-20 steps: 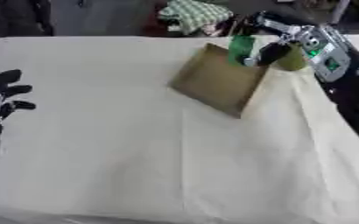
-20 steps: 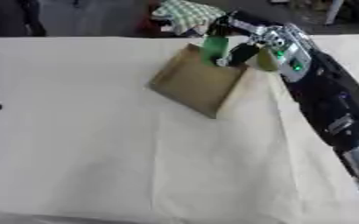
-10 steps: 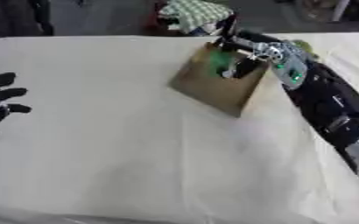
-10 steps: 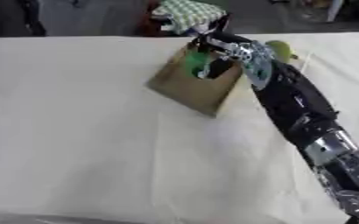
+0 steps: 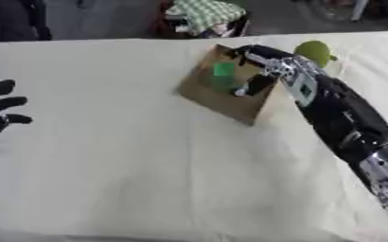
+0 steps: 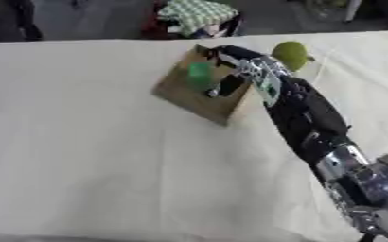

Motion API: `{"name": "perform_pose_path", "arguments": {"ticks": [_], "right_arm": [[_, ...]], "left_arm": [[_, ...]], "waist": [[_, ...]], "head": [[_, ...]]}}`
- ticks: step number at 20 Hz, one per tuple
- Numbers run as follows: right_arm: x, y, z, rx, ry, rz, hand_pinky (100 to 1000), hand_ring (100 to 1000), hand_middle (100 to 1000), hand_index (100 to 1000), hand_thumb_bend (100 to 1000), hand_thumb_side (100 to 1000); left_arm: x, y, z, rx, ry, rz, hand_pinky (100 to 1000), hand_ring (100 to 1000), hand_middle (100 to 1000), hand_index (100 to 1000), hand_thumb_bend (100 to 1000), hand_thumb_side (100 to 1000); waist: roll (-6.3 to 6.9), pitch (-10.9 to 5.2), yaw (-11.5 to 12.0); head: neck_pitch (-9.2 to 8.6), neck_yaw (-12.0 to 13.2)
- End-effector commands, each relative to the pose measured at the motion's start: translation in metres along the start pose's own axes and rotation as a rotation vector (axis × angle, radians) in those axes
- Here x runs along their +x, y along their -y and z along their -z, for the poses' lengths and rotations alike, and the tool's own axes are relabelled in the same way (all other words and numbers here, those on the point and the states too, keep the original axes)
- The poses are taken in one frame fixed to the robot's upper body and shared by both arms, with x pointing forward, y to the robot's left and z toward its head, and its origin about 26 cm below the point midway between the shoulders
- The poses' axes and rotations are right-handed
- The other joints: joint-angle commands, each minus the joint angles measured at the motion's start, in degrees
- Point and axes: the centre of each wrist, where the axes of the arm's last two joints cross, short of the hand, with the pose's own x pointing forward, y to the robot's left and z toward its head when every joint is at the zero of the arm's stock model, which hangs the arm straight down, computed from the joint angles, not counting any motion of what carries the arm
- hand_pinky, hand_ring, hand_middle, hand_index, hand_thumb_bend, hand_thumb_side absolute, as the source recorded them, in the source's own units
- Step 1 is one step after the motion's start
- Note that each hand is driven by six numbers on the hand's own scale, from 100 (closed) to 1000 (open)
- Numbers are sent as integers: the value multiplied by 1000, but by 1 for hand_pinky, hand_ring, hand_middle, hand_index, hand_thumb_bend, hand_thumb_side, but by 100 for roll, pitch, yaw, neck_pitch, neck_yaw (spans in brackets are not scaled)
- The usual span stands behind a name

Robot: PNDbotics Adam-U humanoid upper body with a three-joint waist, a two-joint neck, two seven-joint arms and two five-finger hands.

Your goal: Pick up objects on the table and place them in the box.

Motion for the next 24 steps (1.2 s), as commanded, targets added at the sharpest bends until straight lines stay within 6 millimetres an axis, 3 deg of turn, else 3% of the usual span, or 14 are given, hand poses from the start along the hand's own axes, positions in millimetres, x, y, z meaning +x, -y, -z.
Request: {"name": "perform_pose_path", "arguments": {"ticks": [1, 4, 8, 15, 24], "right_arm": [[-6, 57, -18, -142, 6, -20, 848, 822, 879, 971, 443, 262], [-20, 84, -37, -218, -50, -20, 851, 822, 876, 970, 416, 259], [-52, 93, -61, -277, -199, 17, 842, 815, 880, 966, 422, 242], [-106, 70, -88, -355, -472, 166, 826, 807, 866, 955, 456, 203], [-123, 34, -91, -271, -572, 248, 826, 798, 816, 927, 438, 178]], "left_arm": [[7, -6, 3, 5, 22, 23, 599, 740, 794, 734, 123, 651], [8, -6, 4, 6, 24, 28, 599, 740, 794, 734, 122, 651], [8, -8, 3, 12, 22, 36, 599, 740, 794, 734, 121, 652], [9, -7, 4, 1, 25, 33, 599, 741, 794, 734, 121, 653], [8, -5, 4, -4, 26, 26, 599, 741, 794, 734, 120, 654]], "waist": [[-18, -77, -22], [-46, -75, -37], [-69, -69, -25], [-66, -40, 80], [-43, -37, 134]], "head": [[-22, 40], [-43, 51], [-85, 69], [-164, -43], [-193, -105]]}}
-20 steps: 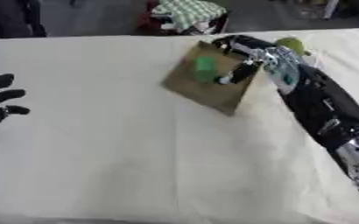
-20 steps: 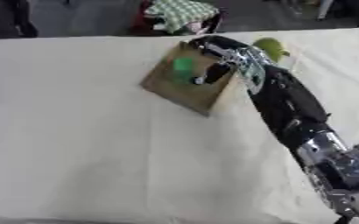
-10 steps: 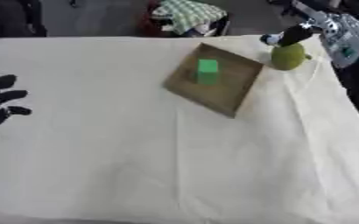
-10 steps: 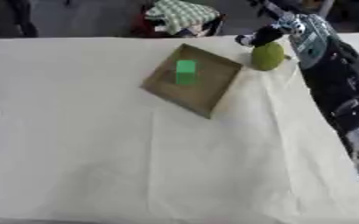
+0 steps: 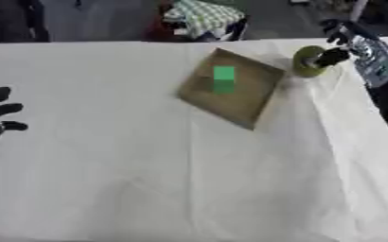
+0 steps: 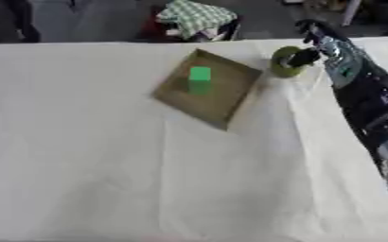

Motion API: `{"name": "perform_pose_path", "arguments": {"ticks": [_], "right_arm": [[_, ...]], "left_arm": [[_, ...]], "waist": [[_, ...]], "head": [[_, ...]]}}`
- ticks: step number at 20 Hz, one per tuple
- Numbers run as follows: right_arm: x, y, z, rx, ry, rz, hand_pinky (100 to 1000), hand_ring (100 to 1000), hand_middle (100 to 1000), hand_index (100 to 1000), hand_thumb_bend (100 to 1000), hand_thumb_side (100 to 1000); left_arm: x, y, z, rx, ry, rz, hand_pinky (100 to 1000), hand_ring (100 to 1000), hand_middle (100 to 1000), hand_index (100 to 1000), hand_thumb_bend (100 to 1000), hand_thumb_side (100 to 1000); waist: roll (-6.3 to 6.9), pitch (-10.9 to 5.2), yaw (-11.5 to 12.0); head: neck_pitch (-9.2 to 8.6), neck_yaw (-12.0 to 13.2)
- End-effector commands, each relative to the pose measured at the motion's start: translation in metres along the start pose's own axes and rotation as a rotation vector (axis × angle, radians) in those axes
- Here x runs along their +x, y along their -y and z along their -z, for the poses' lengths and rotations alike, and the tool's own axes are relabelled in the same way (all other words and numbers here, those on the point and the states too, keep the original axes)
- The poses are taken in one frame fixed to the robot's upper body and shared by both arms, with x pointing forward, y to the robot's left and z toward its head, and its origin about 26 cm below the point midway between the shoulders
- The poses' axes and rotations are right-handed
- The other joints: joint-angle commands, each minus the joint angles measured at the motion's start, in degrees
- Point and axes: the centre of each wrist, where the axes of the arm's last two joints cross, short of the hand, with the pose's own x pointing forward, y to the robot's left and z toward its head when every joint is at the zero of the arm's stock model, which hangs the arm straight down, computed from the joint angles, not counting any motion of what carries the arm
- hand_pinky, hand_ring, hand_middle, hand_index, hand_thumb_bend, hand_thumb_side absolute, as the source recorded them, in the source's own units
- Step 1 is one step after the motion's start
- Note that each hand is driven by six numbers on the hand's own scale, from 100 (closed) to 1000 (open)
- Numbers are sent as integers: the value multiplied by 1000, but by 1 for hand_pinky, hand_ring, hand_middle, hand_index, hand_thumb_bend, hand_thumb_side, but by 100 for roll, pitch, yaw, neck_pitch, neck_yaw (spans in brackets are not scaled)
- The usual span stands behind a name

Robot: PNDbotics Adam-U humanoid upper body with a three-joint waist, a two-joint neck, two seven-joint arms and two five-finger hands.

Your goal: Pick up objects on the table and place them in the box.

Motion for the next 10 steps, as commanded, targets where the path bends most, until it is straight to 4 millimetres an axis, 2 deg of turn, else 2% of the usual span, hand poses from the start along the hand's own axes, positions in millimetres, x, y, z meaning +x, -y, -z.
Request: {"name": "perform_pose_path", "arguments": {"ticks": [1, 7, 10], "right_arm": [[-5, 12, 0, -19, -23, 5, 823, 794, 798, 914, 434, 176], [-10, 4, -2, -26, -40, -9, 797, 753, 620, 726, 329, 100], [-10, 4, -2, -35, -37, -14, 793, 745, 594, 700, 299, 100]], "left_arm": [[8, -5, 4, -6, 25, 23, 599, 741, 794, 734, 121, 654], [8, -5, 4, -6, 26, 21, 600, 741, 794, 734, 121, 653], [8, -5, 4, -6, 26, 20, 600, 741, 794, 734, 122, 653]], "waist": [[7, -83, 14], [13, -86, 20], [10, -86, 19]], "head": [[-81, -21], [-90, 53], [-97, 68]]}}
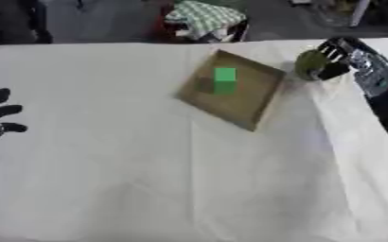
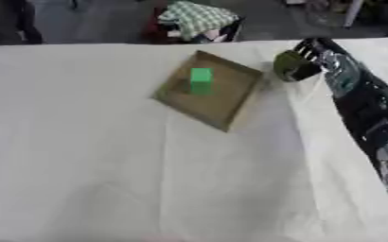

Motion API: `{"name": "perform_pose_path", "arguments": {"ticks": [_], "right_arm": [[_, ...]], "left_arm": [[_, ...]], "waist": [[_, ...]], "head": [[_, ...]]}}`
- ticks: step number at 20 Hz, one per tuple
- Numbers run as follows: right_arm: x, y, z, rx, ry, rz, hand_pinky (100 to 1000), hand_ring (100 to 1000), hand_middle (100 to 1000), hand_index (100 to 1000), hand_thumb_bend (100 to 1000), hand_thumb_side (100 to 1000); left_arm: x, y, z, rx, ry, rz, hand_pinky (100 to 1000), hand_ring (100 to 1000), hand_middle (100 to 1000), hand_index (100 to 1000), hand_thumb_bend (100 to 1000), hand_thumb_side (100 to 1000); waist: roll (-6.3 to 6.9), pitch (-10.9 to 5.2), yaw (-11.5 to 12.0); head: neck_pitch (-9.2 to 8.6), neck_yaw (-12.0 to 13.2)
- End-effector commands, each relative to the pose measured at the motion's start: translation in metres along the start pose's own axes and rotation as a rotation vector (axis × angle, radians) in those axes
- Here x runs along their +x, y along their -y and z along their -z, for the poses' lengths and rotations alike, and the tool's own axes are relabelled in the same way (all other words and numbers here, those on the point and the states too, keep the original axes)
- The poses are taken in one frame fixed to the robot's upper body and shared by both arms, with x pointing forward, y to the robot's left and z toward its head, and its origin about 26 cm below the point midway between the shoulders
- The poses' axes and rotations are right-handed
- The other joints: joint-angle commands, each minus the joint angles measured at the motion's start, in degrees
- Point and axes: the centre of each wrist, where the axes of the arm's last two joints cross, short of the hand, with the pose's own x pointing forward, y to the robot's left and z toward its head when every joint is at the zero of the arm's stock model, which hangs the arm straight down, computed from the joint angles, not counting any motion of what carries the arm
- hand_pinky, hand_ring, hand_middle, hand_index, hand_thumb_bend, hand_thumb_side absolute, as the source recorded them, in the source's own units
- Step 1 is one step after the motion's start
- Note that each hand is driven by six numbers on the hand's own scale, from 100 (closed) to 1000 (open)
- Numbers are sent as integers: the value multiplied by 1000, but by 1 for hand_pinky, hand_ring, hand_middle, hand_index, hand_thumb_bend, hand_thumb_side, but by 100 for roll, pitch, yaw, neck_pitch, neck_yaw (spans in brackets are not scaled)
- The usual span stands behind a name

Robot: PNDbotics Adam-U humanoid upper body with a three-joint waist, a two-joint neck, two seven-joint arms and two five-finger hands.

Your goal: Pick up objects on the table and place them in the box.

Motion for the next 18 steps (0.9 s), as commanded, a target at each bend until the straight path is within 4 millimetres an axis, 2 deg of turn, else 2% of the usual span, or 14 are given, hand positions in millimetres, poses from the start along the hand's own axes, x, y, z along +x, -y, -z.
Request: {"name": "perform_pose_path", "arguments": {"ticks": [1, 5, 8, 11, 15, 18], "right_arm": [[1, 14, 0, -41, 5, -14, 792, 742, 586, 692, 291, 100], [0, 13, 0, -66, 2, -23, 770, 711, 526, 637, 243, 100], [1, 14, 0, -147, 2, -36, 713, 630, 399, 500, 117, 100], [5, 16, 0, -238, 16, -47, 678, 583, 321, 424, 100, 100], [25, 28, 1, -323, 119, -65, 672, 573, 309, 414, 100, 100], [53, 43, 1, -351, 247, -81, 672, 571, 311, 416, 100, 100]], "left_arm": [[8, -4, 4, -6, 27, 21, 600, 741, 794, 734, 121, 653], [8, -5, 4, -4, 26, 21, 600, 741, 793, 734, 121, 654], [8, -5, 4, -4, 26, 20, 600, 742, 793, 734, 120, 654], [8, -5, 4, -3, 26, 20, 600, 742, 793, 734, 121, 654], [8, -5, 4, -2, 27, 21, 600, 742, 793, 734, 120, 654], [8, -5, 4, -3, 27, 21, 600, 742, 793, 734, 121, 654]], "waist": [[-3, -85, 5], [-1, -84, 13], [-2, -85, 20], [-5, -85, 18], [-11, -82, 0], [-11, -85, -7]], "head": [[-60, 32], [-60, 43], [-46, 51], [-45, 53], [-42, 56], [-34, 39]]}}
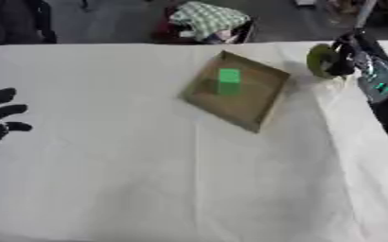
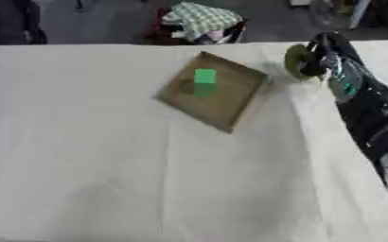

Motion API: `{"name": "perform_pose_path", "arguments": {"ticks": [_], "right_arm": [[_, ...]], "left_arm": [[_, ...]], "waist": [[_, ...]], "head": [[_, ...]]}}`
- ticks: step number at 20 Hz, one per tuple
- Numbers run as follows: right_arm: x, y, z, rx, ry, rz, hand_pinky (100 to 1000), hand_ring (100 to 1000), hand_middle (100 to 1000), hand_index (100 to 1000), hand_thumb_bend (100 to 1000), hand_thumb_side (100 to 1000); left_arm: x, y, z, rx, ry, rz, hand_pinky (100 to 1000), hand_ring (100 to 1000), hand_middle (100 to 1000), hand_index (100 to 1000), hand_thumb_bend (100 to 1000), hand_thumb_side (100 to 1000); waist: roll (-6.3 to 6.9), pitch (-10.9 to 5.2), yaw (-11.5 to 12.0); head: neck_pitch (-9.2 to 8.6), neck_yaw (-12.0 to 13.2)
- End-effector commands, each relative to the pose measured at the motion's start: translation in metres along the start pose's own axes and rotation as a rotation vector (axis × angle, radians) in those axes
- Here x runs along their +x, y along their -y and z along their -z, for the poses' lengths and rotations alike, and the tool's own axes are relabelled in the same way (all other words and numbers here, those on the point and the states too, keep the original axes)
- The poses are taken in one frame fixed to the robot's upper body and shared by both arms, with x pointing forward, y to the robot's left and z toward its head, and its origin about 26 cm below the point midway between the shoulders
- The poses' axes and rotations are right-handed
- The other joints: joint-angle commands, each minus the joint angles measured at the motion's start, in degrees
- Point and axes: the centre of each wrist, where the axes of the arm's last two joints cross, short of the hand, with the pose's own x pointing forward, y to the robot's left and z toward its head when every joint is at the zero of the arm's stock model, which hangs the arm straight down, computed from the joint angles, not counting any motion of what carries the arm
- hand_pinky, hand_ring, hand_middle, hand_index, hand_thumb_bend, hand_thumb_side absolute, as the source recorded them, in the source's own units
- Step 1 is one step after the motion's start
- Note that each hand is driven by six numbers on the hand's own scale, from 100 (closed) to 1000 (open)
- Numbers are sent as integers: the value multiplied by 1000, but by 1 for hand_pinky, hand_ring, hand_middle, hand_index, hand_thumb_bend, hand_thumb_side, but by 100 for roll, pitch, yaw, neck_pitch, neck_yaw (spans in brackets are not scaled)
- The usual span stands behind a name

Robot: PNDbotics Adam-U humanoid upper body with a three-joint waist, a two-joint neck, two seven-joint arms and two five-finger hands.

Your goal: Pick up objects on the table and place them in the box.

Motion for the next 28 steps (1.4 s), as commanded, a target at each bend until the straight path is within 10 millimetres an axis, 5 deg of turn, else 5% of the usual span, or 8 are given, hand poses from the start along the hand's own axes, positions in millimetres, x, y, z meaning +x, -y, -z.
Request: {"name": "perform_pose_path", "arguments": {"ticks": [1, 5, 9, 15, 19, 22, 25, 28], "right_arm": [[33, 35, 13, -80, 150, -10, 675, 572, 312, 417, 100, 100], [74, 44, 16, -49, 333, -44, 692, 582, 324, 428, 100, 100], [86, 45, 14, -17, 378, -60, 707, 592, 336, 438, 100, 100], [93, -6, 6, 194, 438, -124, 728, 612, 361, 461, 100, 100], [93, -17, 4, 265, 447, -141, 731, 615, 365, 465, 100, 100], [88, -31, -1, 330, 430, -163, 763, 667, 482, 612, 133, 100], [84, -35, -2, 380, 431, -180, 817, 766, 737, 884, 334, 141], [84, -30, -1, 418, 457, -192, 853, 825, 874, 974, 444, 178]], "left_arm": [[8, -5, 4, -2, 27, 21, 600, 742, 793, 734, 120, 654], [8, -5, 4, -3, 29, 22, 600, 742, 793, 734, 120, 654], [9, -4, 5, -5, 30, 21, 601, 742, 793, 734, 120, 654], [9, -4, 5, -4, 30, 21, 601, 742, 793, 734, 121, 654], [8, -4, 5, -6, 30, 20, 601, 742, 793, 734, 121, 654], [9, -4, 5, -6, 33, 19, 601, 743, 792, 734, 121, 653], [9, -4, 5, -4, 32, 20, 601, 743, 792, 734, 121, 653], [9, -4, 5, -4, 33, 20, 601, 743, 792, 734, 122, 653]], "waist": [[-6, -86, -3], [-9, -88, 1], [-11, -84, 13], [-3, -71, 38], [-1, -67, 23], [17, -65, 13], [23, -66, -6], [24, -69, -25]], "head": [[-32, -8], [-27, -36], [-31, -53], [-40, -62], [-44, -55], [-58, -62], [-66, -62], [-70, -50]]}}
